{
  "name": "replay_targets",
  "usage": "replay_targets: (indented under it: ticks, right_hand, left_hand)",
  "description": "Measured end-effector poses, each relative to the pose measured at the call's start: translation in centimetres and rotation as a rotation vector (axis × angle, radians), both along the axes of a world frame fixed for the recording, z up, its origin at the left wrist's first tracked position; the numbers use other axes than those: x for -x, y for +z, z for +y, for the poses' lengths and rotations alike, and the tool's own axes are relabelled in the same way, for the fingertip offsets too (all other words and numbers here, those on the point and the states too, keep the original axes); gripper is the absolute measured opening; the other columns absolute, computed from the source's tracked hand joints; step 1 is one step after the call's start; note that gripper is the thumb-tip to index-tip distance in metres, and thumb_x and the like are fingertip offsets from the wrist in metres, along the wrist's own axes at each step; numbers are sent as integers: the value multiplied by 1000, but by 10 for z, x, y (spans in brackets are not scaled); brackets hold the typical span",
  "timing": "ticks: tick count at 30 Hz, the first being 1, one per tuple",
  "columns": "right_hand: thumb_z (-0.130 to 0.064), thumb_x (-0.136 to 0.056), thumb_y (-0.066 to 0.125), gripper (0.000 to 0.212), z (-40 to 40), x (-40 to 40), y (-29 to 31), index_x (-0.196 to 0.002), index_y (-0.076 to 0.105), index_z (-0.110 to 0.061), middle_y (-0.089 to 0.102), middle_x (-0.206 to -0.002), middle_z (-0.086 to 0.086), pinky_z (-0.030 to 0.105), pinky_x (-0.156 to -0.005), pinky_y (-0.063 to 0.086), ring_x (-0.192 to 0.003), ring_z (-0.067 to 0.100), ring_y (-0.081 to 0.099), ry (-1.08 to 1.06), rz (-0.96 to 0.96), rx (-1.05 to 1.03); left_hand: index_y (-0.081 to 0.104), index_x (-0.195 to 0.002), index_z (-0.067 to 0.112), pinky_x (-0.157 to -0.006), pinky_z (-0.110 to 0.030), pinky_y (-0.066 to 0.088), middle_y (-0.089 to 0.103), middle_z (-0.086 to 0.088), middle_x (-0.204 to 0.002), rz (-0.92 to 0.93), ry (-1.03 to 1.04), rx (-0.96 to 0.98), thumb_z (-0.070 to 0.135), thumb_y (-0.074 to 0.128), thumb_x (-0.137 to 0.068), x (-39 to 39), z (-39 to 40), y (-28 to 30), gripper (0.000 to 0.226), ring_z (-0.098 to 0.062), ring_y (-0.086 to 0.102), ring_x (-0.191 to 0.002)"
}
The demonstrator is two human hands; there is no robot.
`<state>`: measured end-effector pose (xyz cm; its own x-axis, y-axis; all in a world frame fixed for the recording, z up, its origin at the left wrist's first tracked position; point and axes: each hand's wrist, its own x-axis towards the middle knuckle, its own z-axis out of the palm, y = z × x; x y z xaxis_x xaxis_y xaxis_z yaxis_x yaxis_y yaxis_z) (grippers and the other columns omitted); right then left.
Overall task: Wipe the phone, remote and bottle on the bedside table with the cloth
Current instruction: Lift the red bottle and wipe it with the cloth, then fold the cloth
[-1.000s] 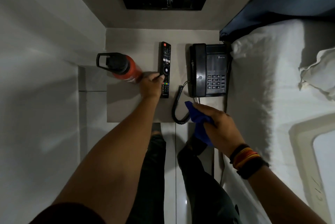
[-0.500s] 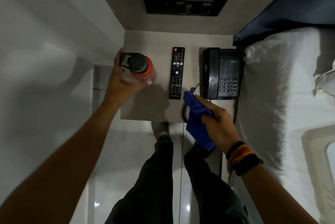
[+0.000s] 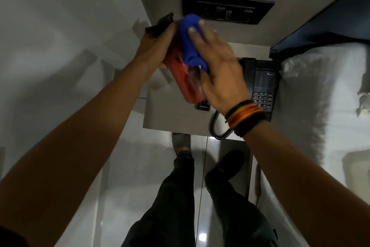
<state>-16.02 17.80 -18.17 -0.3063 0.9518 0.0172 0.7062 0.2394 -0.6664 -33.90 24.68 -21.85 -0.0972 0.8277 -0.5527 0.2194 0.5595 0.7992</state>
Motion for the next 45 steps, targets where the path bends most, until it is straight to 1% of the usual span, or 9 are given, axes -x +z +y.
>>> replay_targets:
  ticks: [5, 12, 19, 25, 32, 35, 39, 41, 45]
  right_hand:
    - [-4, -89, 63, 80, -30, 12, -39, -156, 25, -23, 17, -168, 6, 57, -117, 31, -153, 39, 10, 293, -302, -88]
    - [3, -74, 67, 81, -101, -25, -83, -147, 46, -26, 38, -160, -1, 56, -107, 46, -147, 40, 31, 488, -444, 148]
    - [7, -89, 48, 56, -118, -32, -64, -132, 61, -26, 55, -145, -7, 39, -115, 39, -130, 15, 51, -158, 30, 566]
    - [15, -88, 40, 58, -109, -35, -35, -121, 69, -23, 70, -114, -9, 37, -92, 56, -109, 21, 64, -628, 678, 839]
    - [1, -75, 53, 59, -91, -48, -26, -131, 60, -14, 68, -124, 12, 46, -92, 53, -111, 32, 64, -749, 1043, 956]
    - [2, -83, 47, 45, -86, -56, -15, -121, 64, -13, 73, -111, 9, 39, -85, 57, -99, 27, 69, -713, 1147, 991]
    - [-9, -77, 55, 49, -85, -68, 6, -125, 62, -15, 72, -119, 10, 39, -85, 57, -105, 27, 68, -638, 1203, 1032]
    - [-6, -77, 53, 48, -84, -71, 20, -123, 63, -13, 72, -117, 11, 36, -85, 59, -103, 26, 70, -609, 1220, 1048]
    - [7, -79, 43, 51, -86, -79, 59, -125, 63, -3, 71, -115, 16, 36, -90, 56, -101, 28, 69, -583, 1258, 1090]
  left_hand:
    - [74, -86, 31, -76, -40, 64, 80, 6, -88, 21, 110, 2, 62, 69, -81, 12, 1, 20, 32, -16, 77, -88]
    - [74, -105, 28, -76, -44, 68, 78, 3, -102, 8, 219, 66, 57, 71, -82, 41, -28, -4, 37, -16, 77, -96]
    - [70, -113, 30, -77, -13, 53, 75, 12, -105, 29, 338, -43, 50, 84, -81, 29, -47, -33, 40, 0, 71, -94]
    - [74, -124, 22, -101, -16, 54, 77, 10, -120, 52, 209, -208, 27, 91, -75, 16, -56, -71, 52, -9, 71, -119]
    - [47, -156, 21, -98, -2, 45, 58, 30, -132, 112, 82, -210, 20, 91, -80, 9, -67, -77, 88, 19, 57, -119]
    - [27, -164, 27, -102, -11, 40, 52, 16, -147, 128, 79, -60, 26, 94, -76, 12, -83, -69, 111, 4, 47, -133]
    - [62, -127, 23, -96, -33, 40, 65, -3, -130, 292, 200, 144, 38, 80, -91, -9, -117, -17, 43, -20, 61, -120]
    - [65, -103, 28, -93, -37, 42, 67, 4, -108, 117, 237, 254, 56, 65, -96, -30, -137, 16, 29, -16, 62, -101]
    - [66, -139, 20, -111, -41, 49, 72, -7, -138, -516, -17, 293, 68, 61, -91, -66, -143, 63, 68, -24, 68, -129]
